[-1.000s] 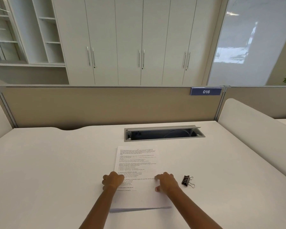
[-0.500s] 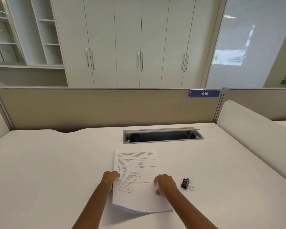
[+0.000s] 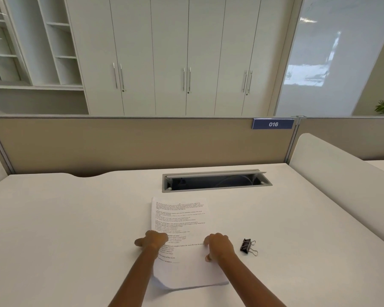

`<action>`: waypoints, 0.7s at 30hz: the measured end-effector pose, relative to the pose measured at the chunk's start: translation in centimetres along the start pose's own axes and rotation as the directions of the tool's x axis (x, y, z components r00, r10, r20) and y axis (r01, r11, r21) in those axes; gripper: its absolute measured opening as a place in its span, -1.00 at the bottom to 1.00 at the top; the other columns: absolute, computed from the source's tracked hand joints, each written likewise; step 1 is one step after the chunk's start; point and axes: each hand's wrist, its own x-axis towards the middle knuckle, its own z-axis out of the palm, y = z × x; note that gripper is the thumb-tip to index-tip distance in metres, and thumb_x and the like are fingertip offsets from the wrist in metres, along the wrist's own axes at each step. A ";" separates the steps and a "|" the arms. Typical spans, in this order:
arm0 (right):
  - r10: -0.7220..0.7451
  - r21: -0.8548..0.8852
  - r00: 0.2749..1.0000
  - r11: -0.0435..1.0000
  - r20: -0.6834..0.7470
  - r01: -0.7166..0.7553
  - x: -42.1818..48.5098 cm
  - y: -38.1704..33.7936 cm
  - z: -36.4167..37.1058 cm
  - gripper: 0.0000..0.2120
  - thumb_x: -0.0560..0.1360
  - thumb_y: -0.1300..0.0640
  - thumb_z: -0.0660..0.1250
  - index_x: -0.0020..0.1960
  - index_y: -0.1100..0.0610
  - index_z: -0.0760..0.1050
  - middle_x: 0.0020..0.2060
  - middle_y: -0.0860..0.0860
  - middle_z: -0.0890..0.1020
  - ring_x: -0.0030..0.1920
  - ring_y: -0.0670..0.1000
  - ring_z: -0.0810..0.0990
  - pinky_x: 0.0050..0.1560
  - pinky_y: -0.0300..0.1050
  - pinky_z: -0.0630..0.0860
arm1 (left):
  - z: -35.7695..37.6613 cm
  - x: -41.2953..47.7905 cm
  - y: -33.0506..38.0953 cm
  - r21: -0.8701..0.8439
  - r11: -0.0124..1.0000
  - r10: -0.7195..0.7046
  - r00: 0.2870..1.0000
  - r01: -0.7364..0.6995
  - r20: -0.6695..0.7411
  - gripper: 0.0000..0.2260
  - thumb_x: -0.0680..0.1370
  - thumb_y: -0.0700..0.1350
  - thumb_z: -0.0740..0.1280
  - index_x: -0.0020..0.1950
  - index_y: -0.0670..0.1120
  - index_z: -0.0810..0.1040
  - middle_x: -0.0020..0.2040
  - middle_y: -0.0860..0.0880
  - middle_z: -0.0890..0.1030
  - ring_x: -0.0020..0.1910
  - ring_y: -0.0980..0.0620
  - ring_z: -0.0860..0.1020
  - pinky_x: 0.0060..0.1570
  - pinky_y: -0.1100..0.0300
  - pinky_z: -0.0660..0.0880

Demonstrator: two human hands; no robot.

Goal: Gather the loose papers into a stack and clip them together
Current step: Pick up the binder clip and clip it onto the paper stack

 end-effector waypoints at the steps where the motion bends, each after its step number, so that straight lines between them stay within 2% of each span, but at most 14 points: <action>1: -0.001 0.000 1.000 1.000 0.001 0.001 0.0 0.0 0.0 -0.56 0.44 0.19 0.37 0.31 0.16 0.42 0.26 0.14 0.49 0.29 0.16 0.44 0.24 -0.11 0.41 | 0.0 0.2 0.0 -0.027 1.000 0.006 1.000 -0.006 -0.005 -0.72 0.52 -0.16 0.23 0.18 -0.26 0.38 -0.09 -0.13 0.34 0.02 -0.06 0.30 -0.03 0.19 0.30; 4: -0.004 0.000 1.000 1.000 0.003 0.004 0.0 0.0 0.0 -0.56 0.44 0.20 0.37 0.30 0.16 0.42 0.26 0.14 0.49 0.29 0.16 0.43 0.24 -0.10 0.42 | -0.4 0.4 -0.1 -0.213 0.976 0.064 0.996 -0.051 0.058 -0.82 0.51 -0.30 0.26 0.09 -0.32 0.44 0.19 -0.27 0.50 0.11 -0.18 0.46 0.01 0.12 0.42; 6: -0.006 -0.002 1.000 1.000 0.005 0.006 0.1 0.0 0.0 -0.56 0.43 0.21 0.38 0.30 0.16 0.43 0.26 0.14 0.50 0.29 0.16 0.43 0.23 -0.10 0.43 | -0.6 0.1 -0.3 -0.202 0.969 0.146 0.989 -0.140 0.018 -0.78 0.51 -0.34 0.23 0.14 -0.32 0.45 0.23 -0.27 0.53 0.17 -0.24 0.51 0.11 0.06 0.48; 8: -0.015 -0.009 1.000 1.000 0.004 0.015 0.1 0.1 -0.1 -0.56 0.43 0.20 0.38 0.30 0.15 0.43 0.25 0.14 0.50 0.28 0.16 0.44 0.23 -0.10 0.42 | -0.1 -0.6 -0.4 -0.021 0.962 0.270 0.958 -0.273 -0.098 -0.69 0.53 -0.30 0.19 0.27 -0.26 0.40 0.23 -0.24 0.54 0.20 -0.22 0.51 0.17 0.04 0.46; 11: -0.013 -0.014 1.000 1.000 0.008 0.013 0.2 0.1 0.0 -0.56 0.43 0.20 0.38 0.29 0.15 0.43 0.25 0.13 0.50 0.28 0.16 0.43 0.23 -0.11 0.43 | 1.6 -2.9 -0.2 0.261 0.883 0.451 0.861 -0.391 -0.237 -0.64 0.54 -0.27 0.09 0.34 -0.11 0.33 0.14 -0.19 0.59 0.12 -0.17 0.56 0.08 0.06 0.48; 13: -0.016 -0.026 1.000 1.000 0.005 0.016 0.4 0.1 0.2 -0.57 0.44 0.19 0.38 0.29 0.16 0.43 0.25 0.12 0.51 0.28 0.15 0.44 0.25 -0.11 0.42 | 2.9 -4.5 0.1 0.412 0.800 0.564 0.782 -0.437 -0.266 -0.62 0.58 -0.21 0.06 0.39 0.00 0.27 0.09 -0.11 0.61 0.07 -0.09 0.58 0.02 0.11 0.50; 15: -0.020 -0.028 1.000 0.999 -0.003 0.019 0.3 0.1 0.3 -0.58 0.44 0.19 0.37 0.29 0.15 0.43 0.25 0.12 0.50 0.28 0.15 0.44 0.26 -0.12 0.41 | 4.2 -5.6 0.6 0.482 0.731 0.642 0.728 -0.484 -0.242 -0.59 0.61 -0.16 0.07 0.46 0.06 0.17 0.11 -0.06 0.59 0.08 -0.01 0.56 0.03 0.18 0.51; 18: -0.030 0.004 1.000 1.000 0.009 0.030 0.3 0.4 0.2 -0.56 0.44 0.19 0.37 0.30 0.11 0.43 0.27 0.11 0.49 0.29 0.14 0.43 0.27 -0.10 0.41 | 4.5 -6.6 1.3 0.448 0.709 0.681 0.695 -0.545 -0.231 -0.56 0.62 -0.13 0.09 0.49 0.07 0.12 0.19 -0.06 0.56 0.14 0.02 0.53 0.08 0.21 0.50; 21: -0.028 0.140 0.999 0.990 0.037 0.022 0.3 1.0 -0.1 -0.48 0.43 0.10 0.39 0.36 0.03 0.36 0.32 0.08 0.42 0.34 0.10 0.37 0.33 -0.08 0.36 | 1.8 -6.2 1.6 0.222 0.787 0.617 0.738 -0.576 -0.272 -0.60 0.59 -0.18 0.12 0.41 0.05 0.31 0.17 -0.08 0.60 0.10 -0.06 0.57 0.04 0.16 0.50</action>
